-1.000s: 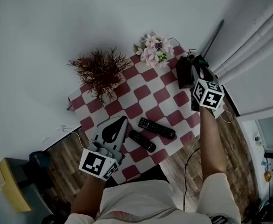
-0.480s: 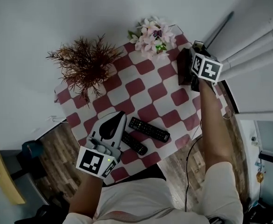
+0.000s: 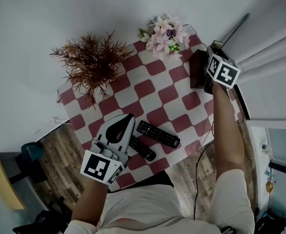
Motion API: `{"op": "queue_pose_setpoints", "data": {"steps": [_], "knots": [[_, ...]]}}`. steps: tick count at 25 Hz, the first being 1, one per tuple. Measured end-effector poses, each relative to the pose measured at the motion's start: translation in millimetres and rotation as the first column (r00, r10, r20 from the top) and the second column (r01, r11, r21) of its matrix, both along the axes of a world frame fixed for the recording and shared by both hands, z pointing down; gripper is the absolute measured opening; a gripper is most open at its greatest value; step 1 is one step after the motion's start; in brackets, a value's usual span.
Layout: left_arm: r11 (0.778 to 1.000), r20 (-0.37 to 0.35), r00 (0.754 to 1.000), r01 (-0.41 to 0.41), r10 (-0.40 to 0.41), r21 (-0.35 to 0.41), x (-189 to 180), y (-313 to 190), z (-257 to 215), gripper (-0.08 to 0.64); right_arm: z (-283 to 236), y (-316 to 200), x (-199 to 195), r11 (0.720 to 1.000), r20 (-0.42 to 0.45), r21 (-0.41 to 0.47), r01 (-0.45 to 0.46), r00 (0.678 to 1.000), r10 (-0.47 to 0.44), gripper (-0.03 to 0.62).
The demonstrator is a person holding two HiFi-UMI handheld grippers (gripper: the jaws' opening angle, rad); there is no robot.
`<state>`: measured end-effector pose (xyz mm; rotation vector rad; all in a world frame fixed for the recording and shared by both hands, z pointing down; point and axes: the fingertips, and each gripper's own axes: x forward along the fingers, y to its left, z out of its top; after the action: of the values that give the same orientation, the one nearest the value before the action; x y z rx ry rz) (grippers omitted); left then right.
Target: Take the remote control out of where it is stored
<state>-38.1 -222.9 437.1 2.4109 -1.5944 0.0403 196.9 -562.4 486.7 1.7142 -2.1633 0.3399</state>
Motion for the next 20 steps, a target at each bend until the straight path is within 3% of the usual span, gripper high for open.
{"op": "queue_pose_setpoints", "data": {"steps": [6, 11, 13, 15, 17, 20], "knots": [[1.0, -0.005, 1.0, -0.011, 0.011, 0.025, -7.1, 5.1, -13.1, 0.008, -70.0, 40.8, -1.1, 0.984, 0.006, 0.173, 0.051, 0.999, -0.053, 0.186], [0.999, -0.009, 1.0, -0.027, 0.028, 0.037, -12.7, 14.9, -21.1, 0.009, -113.0, 110.0, -16.7, 0.953, -0.072, 0.22, 0.209, 0.978, -0.198, 0.186], [0.999, -0.011, 0.999, -0.03, 0.03, 0.036, -17.3, 19.1, -22.8, 0.008, -106.4, 142.7, -30.2, 0.939, -0.134, 0.152, 0.31, 0.947, -0.291, 0.186], [0.999, -0.014, 0.999, -0.03, 0.031, 0.035, -22.1, 23.0, -24.0, 0.008, -84.5, 175.8, -47.2, 0.908, -0.196, 0.03, 0.419, 0.893, -0.405, 0.184], [0.999, -0.016, 0.999, -0.031, 0.032, 0.034, -25.7, 27.2, -24.3, 0.008, -53.7, 206.4, -63.3, 0.858, -0.253, -0.114, 0.501, 0.821, -0.512, 0.184], [0.999, -0.019, 0.999, -0.032, 0.032, 0.032, -29.4, 33.3, -24.1, 0.008, -6.7, 243.2, -81.3, 0.771, -0.316, -0.314, 0.554, 0.704, -0.635, 0.184]]}}
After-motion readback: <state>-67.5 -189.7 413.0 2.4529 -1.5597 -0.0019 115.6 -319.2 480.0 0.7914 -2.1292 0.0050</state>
